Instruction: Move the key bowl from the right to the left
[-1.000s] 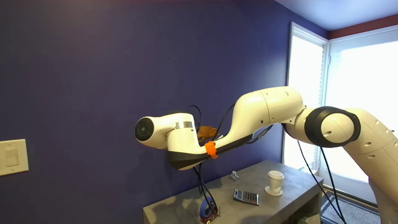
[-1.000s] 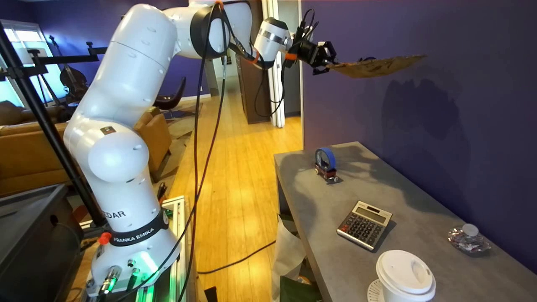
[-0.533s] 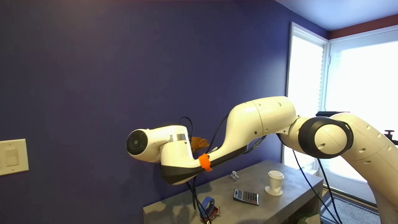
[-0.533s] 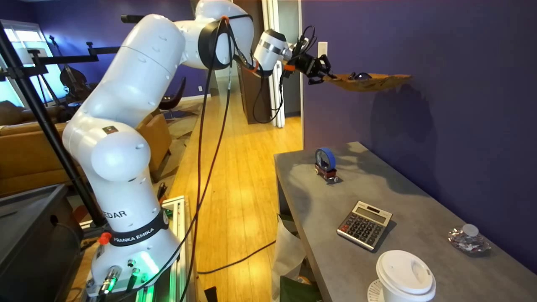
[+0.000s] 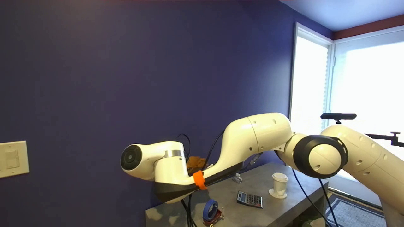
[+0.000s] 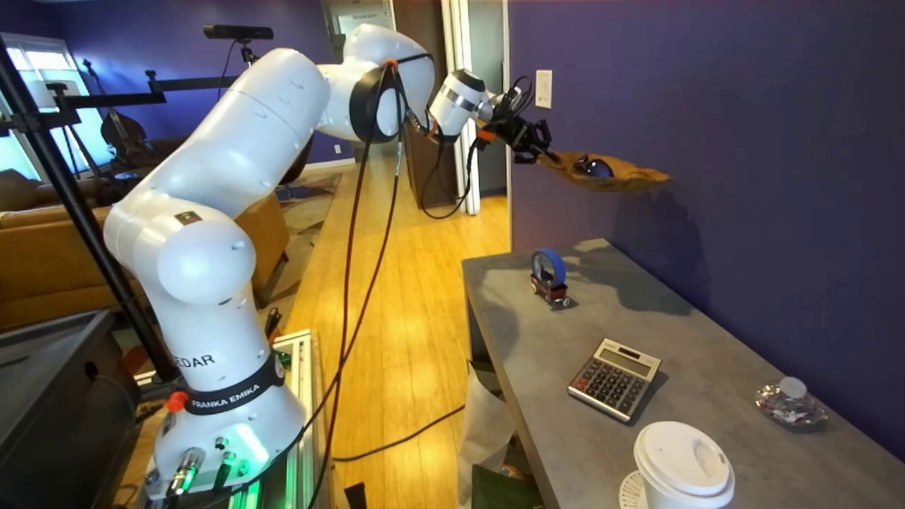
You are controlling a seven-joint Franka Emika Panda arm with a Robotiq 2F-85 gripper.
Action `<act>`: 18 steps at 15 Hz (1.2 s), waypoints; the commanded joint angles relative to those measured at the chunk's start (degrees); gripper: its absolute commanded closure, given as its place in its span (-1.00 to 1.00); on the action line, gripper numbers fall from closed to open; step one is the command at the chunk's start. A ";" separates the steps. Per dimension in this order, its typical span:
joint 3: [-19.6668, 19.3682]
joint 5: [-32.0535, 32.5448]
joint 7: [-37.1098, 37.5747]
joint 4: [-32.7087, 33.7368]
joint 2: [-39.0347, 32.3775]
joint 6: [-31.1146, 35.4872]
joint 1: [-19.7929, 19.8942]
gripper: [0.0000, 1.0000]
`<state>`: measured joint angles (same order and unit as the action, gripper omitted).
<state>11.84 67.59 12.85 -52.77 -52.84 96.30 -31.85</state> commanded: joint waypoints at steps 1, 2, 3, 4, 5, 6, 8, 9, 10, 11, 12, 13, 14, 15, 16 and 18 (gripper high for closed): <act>0.04 0.24 -3.42 9.50 -7.07 1.33 -1.06 0.94; 0.32 0.02 -3.49 10.86 -8.54 2.21 -1.07 0.94; 0.55 -0.26 -3.52 12.07 -9.92 2.84 -1.10 0.94; 0.91 -0.66 -3.22 13.13 -11.14 3.43 -1.08 0.94; 1.27 -0.94 -3.11 14.13 -12.22 3.57 -1.16 0.94; 1.59 -1.16 -2.90 14.94 -13.22 3.36 -1.20 0.94; -1.36 -5.44 -2.81 15.20 -14.00 4.72 -2.56 0.94; -1.55 -7.21 -2.79 15.86 -14.70 4.63 -2.76 0.94; -2.40 -9.13 -2.78 16.61 -15.45 4.72 -3.26 0.94; -3.43 -10.53 -2.97 17.19 -16.09 4.92 -3.78 0.94; -4.61 -11.50 -3.15 17.90 -16.80 5.36 -4.37 0.94; -5.45 -12.71 -3.46 18.52 -17.48 5.44 -4.76 0.94; -6.40 -13.64 -3.56 19.19 -18.25 5.88 -5.18 0.94; -7.28 -14.58 -3.60 20.03 -19.03 6.25 -5.54 0.94; -8.11 -15.54 -3.51 20.75 -19.90 6.54 -5.79 0.94; -9.92 -17.20 -3.29 22.27 -21.70 6.89 -6.24 0.94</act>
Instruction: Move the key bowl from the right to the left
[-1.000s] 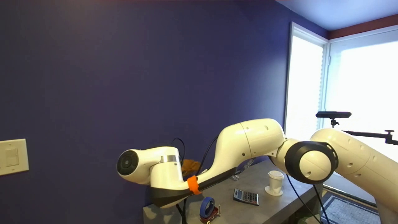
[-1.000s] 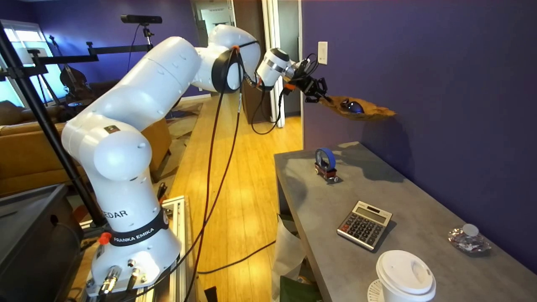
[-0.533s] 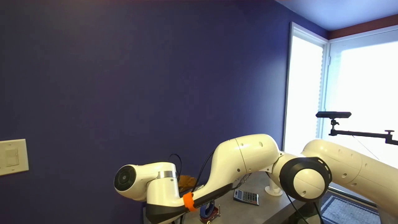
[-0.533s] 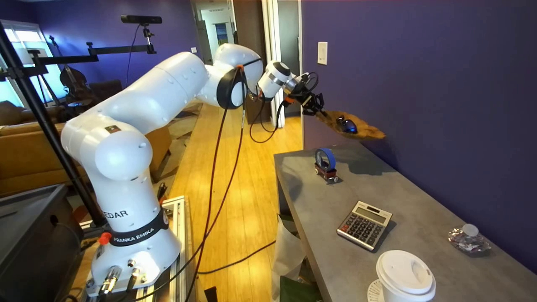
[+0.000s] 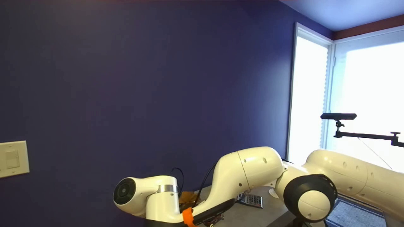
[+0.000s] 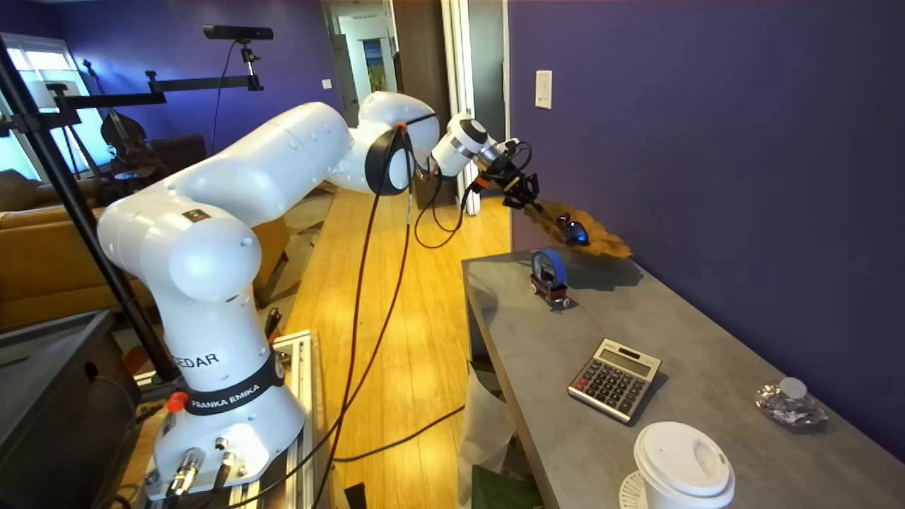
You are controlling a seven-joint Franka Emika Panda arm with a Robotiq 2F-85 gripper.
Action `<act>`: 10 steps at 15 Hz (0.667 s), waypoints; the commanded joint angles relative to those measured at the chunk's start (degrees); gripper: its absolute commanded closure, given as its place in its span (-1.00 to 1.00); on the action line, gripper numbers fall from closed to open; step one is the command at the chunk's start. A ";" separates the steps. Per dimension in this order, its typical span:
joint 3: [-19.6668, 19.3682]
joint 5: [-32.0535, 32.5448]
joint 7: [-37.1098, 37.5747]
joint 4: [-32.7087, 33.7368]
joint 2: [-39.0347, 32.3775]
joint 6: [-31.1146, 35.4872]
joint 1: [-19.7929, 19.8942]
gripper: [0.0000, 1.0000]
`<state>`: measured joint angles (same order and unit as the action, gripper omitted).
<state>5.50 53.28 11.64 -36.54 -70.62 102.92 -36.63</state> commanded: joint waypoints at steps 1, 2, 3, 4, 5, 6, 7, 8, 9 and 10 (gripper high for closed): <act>-4.38 -3.67 -2.27 6.82 -4.77 0.55 -1.62 0.94; -2.32 -1.17 -1.30 5.36 -4.47 0.69 -0.65 0.94; -2.65 -1.17 -1.21 5.59 -4.95 0.80 -0.71 0.94; -2.67 -1.15 -1.22 5.64 -5.40 0.73 -0.65 0.94; -2.69 -1.12 -1.20 5.72 -5.77 0.81 -0.59 0.94; -2.70 -1.14 -1.18 5.63 -6.04 0.77 -0.52 0.94; -2.71 -1.16 -1.28 5.53 -6.22 0.55 -0.50 0.94; -2.86 -1.03 -1.34 5.45 -6.31 0.44 -0.52 0.94; -3.01 -0.99 -1.30 5.37 -6.38 0.44 -0.49 0.94; -3.19 -0.93 -1.33 5.30 -6.43 0.42 -0.51 0.94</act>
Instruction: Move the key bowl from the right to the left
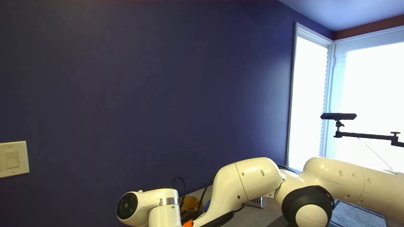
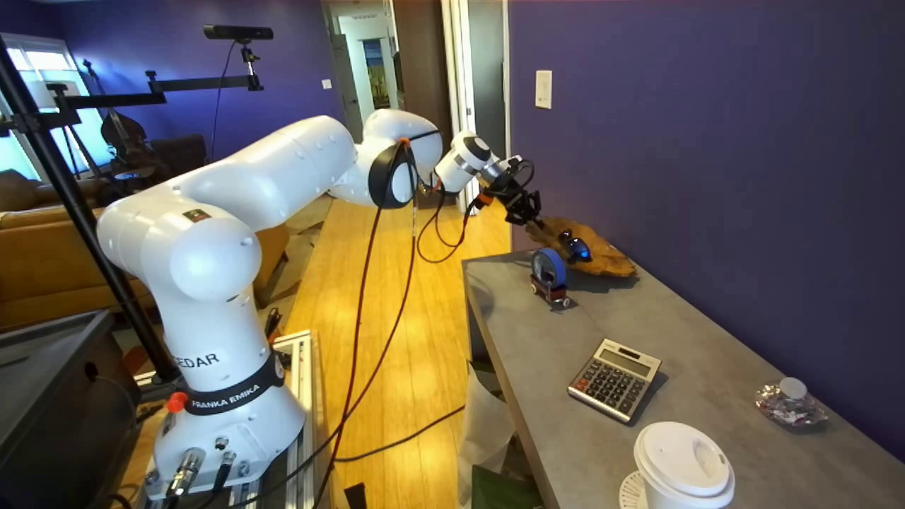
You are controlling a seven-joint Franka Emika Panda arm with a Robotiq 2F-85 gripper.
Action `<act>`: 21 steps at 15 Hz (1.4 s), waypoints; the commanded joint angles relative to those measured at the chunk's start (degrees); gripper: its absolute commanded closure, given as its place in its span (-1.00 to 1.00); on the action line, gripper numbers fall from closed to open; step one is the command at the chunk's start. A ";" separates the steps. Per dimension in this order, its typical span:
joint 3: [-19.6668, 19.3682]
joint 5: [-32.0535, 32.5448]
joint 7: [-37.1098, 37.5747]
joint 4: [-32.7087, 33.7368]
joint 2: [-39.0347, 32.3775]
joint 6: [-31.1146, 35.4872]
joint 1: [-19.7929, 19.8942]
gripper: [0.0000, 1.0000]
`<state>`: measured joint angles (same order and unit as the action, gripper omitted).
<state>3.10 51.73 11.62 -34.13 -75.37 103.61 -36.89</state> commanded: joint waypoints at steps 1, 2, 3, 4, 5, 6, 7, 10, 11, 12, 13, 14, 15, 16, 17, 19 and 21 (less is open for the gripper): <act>-0.95 0.69 -1.38 2.80 -1.78 -0.14 -0.24 0.94; -1.15 0.75 -1.56 2.68 -1.85 -0.19 -0.25 0.94; -1.32 0.84 -1.83 2.52 -1.91 -0.23 -0.26 0.94; -1.49 0.89 -2.03 2.41 -2.00 -0.31 -0.26 0.94; -1.59 0.88 -2.31 2.25 -2.11 -0.15 -0.21 0.74; -1.73 0.88 -2.49 2.18 -2.24 -0.14 -0.20 0.31; -1.77 0.78 -2.65 2.14 -2.40 -0.06 -0.15 0.24; -2.14 0.73 -3.35 2.08 -2.75 -0.74 -0.24 -0.12; -2.25 0.73 -3.53 2.09 -2.86 -0.74 -0.24 -0.24; -2.37 0.73 -3.78 2.07 -2.95 -0.71 -0.24 -0.36; -2.53 0.73 -3.94 2.05 -3.04 -0.72 -0.25 -0.53; -2.70 0.78 -4.00 2.01 -3.10 -0.60 -0.25 -0.65; -2.87 0.81 -3.93 1.96 -3.12 -0.50 -0.24 -0.82; -3.16 1.00 -3.64 1.94 -3.13 -0.18 -0.25 -0.94; -3.58 1.41 -3.10 1.98 -3.12 0.51 -0.28 -0.99; -4.31 2.08 -2.35 2.03 -3.10 2.01 -0.23 -1.00; -4.97 2.22 -1.51 1.87 -3.00 3.04 -0.14 -1.00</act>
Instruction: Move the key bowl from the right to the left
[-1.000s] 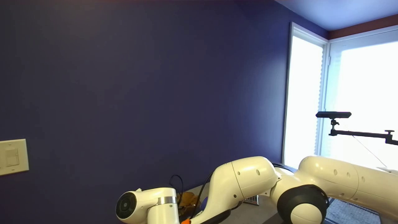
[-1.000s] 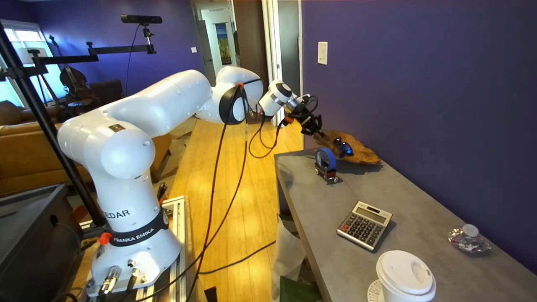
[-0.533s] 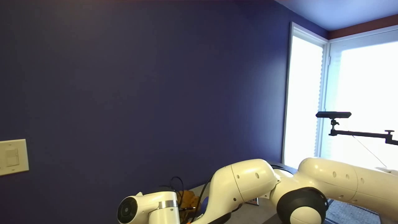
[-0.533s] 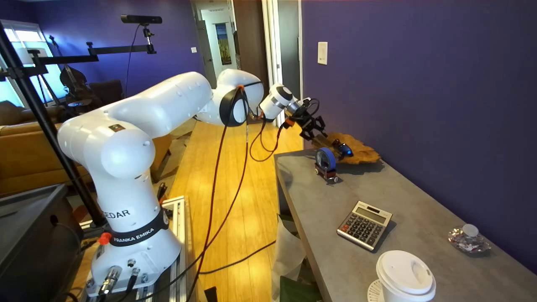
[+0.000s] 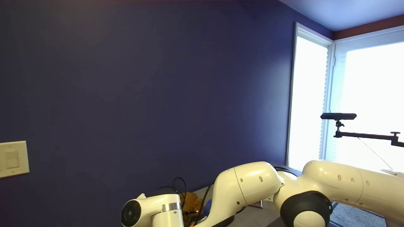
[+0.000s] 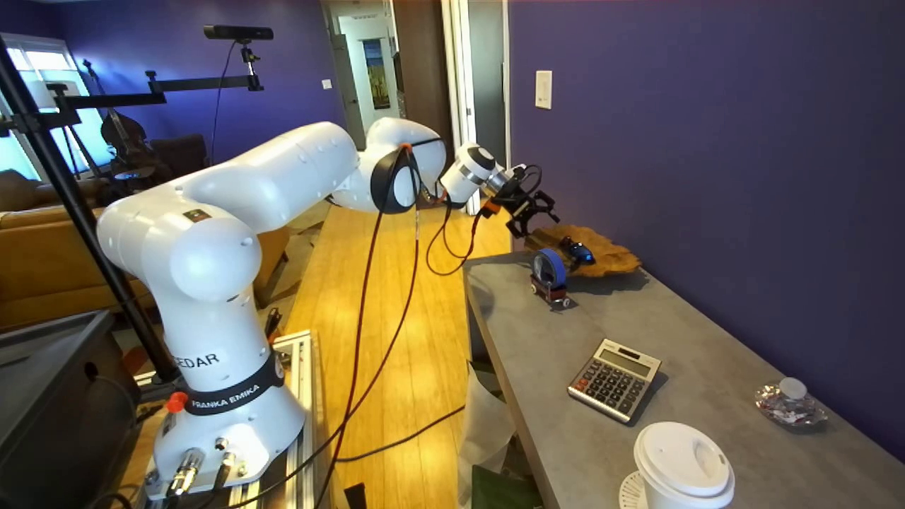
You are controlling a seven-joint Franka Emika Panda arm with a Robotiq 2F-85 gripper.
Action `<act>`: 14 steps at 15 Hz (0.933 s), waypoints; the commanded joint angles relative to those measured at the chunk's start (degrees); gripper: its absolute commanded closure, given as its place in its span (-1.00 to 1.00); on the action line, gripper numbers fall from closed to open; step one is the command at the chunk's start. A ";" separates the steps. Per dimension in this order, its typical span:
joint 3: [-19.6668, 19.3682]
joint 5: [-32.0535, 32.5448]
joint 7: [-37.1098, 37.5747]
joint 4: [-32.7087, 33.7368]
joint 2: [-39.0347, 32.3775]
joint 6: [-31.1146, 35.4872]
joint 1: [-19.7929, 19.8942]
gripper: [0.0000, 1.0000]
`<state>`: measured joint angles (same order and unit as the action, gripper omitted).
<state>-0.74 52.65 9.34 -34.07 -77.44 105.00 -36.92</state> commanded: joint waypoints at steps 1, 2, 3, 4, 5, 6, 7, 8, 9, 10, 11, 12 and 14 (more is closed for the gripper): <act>-1.46 1.28 1.64 1.77 -0.91 2.29 -0.03 -1.00; -1.71 1.16 2.88 1.80 -0.90 3.28 0.13 -1.00; -1.95 1.07 3.54 1.69 -0.85 3.90 0.20 -1.00; -2.10 0.85 4.19 1.58 -0.81 4.58 0.34 -1.00; -2.23 0.66 4.73 1.45 -0.78 4.86 0.42 -1.00; -2.22 0.41 5.07 1.29 -0.75 4.90 0.51 -1.00; -2.21 0.24 5.32 1.01 -0.71 4.40 0.52 -1.00; -2.11 0.09 6.27 0.93 -0.77 4.64 0.63 -1.00; -2.03 -0.11 6.84 0.53 -0.67 3.99 0.65 -1.00; -1.98 -0.18 7.69 0.32 -0.64 4.19 0.70 -1.00; -1.90 -0.30 8.38 -0.15 -0.50 3.87 0.73 -1.00; -1.92 -0.30 9.22 -0.40 -0.45 3.82 0.74 -1.00; -1.97 -0.27 10.61 -0.75 -0.37 3.47 0.78 -1.00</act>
<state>-2.58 52.60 17.62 -34.36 -77.80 108.81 -36.27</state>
